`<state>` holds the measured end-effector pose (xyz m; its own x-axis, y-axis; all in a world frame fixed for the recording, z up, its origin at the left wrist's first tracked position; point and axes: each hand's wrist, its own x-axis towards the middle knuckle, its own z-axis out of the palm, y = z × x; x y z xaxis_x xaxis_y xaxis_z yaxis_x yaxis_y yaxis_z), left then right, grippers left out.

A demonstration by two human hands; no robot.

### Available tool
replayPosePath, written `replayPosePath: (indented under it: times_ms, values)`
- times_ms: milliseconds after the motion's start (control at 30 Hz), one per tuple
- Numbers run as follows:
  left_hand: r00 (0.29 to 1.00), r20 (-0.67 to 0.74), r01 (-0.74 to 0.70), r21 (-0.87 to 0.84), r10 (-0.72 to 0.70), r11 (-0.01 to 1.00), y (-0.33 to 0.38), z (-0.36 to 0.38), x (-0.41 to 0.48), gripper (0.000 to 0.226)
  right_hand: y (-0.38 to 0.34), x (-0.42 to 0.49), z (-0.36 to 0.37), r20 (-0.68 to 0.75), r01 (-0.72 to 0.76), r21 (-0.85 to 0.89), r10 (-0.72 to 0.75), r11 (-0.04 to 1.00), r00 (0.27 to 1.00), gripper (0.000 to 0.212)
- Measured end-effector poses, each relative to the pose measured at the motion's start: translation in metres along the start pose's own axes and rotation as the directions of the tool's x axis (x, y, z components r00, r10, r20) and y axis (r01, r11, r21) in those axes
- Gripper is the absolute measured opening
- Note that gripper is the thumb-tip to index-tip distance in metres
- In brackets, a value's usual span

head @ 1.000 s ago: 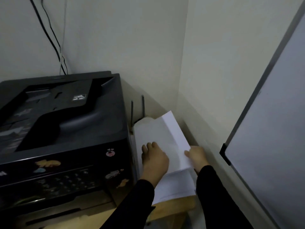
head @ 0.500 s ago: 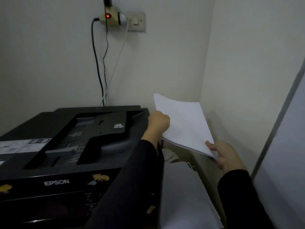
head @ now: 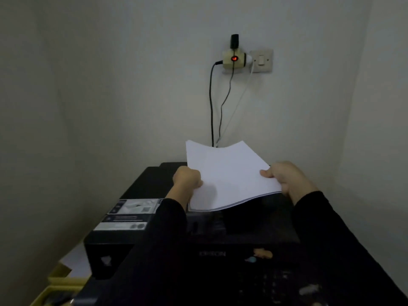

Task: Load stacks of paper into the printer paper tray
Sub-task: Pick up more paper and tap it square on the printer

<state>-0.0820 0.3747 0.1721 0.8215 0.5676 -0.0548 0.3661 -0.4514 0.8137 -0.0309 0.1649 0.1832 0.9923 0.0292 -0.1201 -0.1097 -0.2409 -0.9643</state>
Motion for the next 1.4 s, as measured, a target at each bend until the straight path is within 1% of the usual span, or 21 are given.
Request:
replayPosePath:
  times_ms: [33,67,133,167,200,233,267,333,433,500,567,633,700,767,833,867,967,1033,1100,1200,1400]
  values:
    - [0.999,-0.030,-0.021,-0.002,0.021,1.000,-0.009,-0.012,0.008,0.038,-0.007,-0.003,0.021,0.014,0.012,-0.005,-0.012,1.000,1.000,0.035]
    - [0.996,-0.078,-0.037,-0.068,0.032,0.997,-0.019,-0.025,0.020,0.037,-0.012,-0.004,0.040,0.016,0.028,0.001,-0.028,1.000,0.999,0.037]
    - [0.988,-0.141,-0.054,0.055,0.061,0.997,-0.037,-0.054,0.038,0.034,-0.020,-0.004,0.076,0.007,0.065,0.024,-0.065,0.998,0.998,0.037]
    - [0.985,-0.153,-0.068,0.067,0.078,0.995,-0.044,-0.067,0.045,0.034,-0.023,-0.008,0.092,0.004,0.080,0.031,-0.080,0.996,0.997,0.035]
    - [0.981,-0.174,-0.087,0.013,0.088,0.996,-0.049,-0.079,0.050,0.034,-0.026,-0.012,0.108,-0.008,0.113,0.045,-0.113,0.993,0.994,0.031]
    - [0.978,-0.202,-0.083,-0.121,0.057,0.989,-0.051,-0.089,0.057,0.032,-0.028,-0.015,0.122,-0.031,0.161,0.060,-0.159,0.985,0.987,0.027]
    - [0.975,-0.215,-0.096,-0.207,0.051,0.974,-0.053,-0.100,0.061,0.032,-0.029,-0.017,0.135,-0.067,0.225,0.072,-0.220,0.972,0.973,0.024]
    - [0.954,-0.280,-0.193,-0.284,0.112,0.939,-0.054,-0.118,0.071,0.032,-0.031,-0.021,0.159,-0.157,0.339,0.104,-0.322,0.935,0.934,0.020]
    - [0.928,-0.293,-0.320,-0.315,0.229,0.894,-0.054,-0.134,0.073,0.030,-0.034,-0.019,0.182,-0.197,0.403,0.153,-0.371,0.902,0.907,0.018]
    - [0.908,-0.302,-0.384,-0.321,0.291,0.866,-0.061,-0.135,0.074,0.029,-0.033,-0.017,0.191,-0.178,0.408,0.205,-0.376,0.890,0.909,0.019]
    - [0.902,-0.277,-0.417,-0.353,0.333,0.837,-0.075,-0.128,0.070,0.031,-0.029,-0.017,0.198,-0.161,0.401,0.242,-0.371,0.884,0.915,0.024]
    - [0.900,-0.230,-0.434,-0.365,0.372,0.824,-0.088,-0.118,0.067,0.035,-0.024,-0.020,0.205,-0.144,0.412,0.197,-0.390,0.890,0.910,0.033]
    - [0.890,-0.226,-0.455,-0.371,0.396,0.810,-0.094,-0.112,0.065,0.032,-0.020,-0.019,0.209,-0.142,0.434,0.131,-0.416,0.891,0.898,0.042]
    - [0.884,-0.268,-0.462,-0.379,0.383,0.802,-0.096,-0.110,0.066,0.020,-0.018,-0.017,0.209,-0.155,0.443,0.110,-0.424,0.890,0.892,0.044]
    - [0.883,-0.300,-0.458,-0.382,0.361,0.803,-0.096,-0.110,0.069,0.005,-0.019,-0.017,0.208,-0.163,0.442,0.099,-0.423,0.892,0.891,0.041]
    - [0.883,-0.312,-0.455,-0.378,0.352,0.806,-0.094,-0.111,0.070,0.004,-0.020,-0.016,0.208,-0.170,0.442,0.087,-0.424,0.893,0.890,0.040]
    - [0.864,-0.352,-0.484,-0.379,0.361,0.789,-0.090,-0.113,0.072,0.010,-0.023,-0.012,0.211,-0.212,0.464,0.059,-0.443,0.884,0.871,0.039]
    - [0.863,-0.363,-0.479,-0.370,0.350,0.796,-0.089,-0.114,0.072,0.016,-0.023,-0.009,0.214,-0.206,0.459,0.054,-0.440,0.887,0.874,0.038]
    - [0.880,-0.329,-0.448,-0.332,0.344,0.830,-0.096,-0.111,0.076,0.010,-0.019,-0.009,0.217,-0.182,0.438,0.045,-0.423,0.898,0.888,0.042]
    - [0.899,-0.278,-0.412,-0.277,0.338,0.868,-0.107,-0.105,0.078,0.011,-0.013,-0.009,0.219,-0.165,0.410,0.061,-0.396,0.910,0.903,0.050]
    - [0.897,-0.319,-0.392,-0.254,0.306,0.884,-0.106,-0.101,0.080,0.016,-0.012,-0.003,0.220,-0.202,0.404,0.074,-0.383,0.912,0.901,0.047]
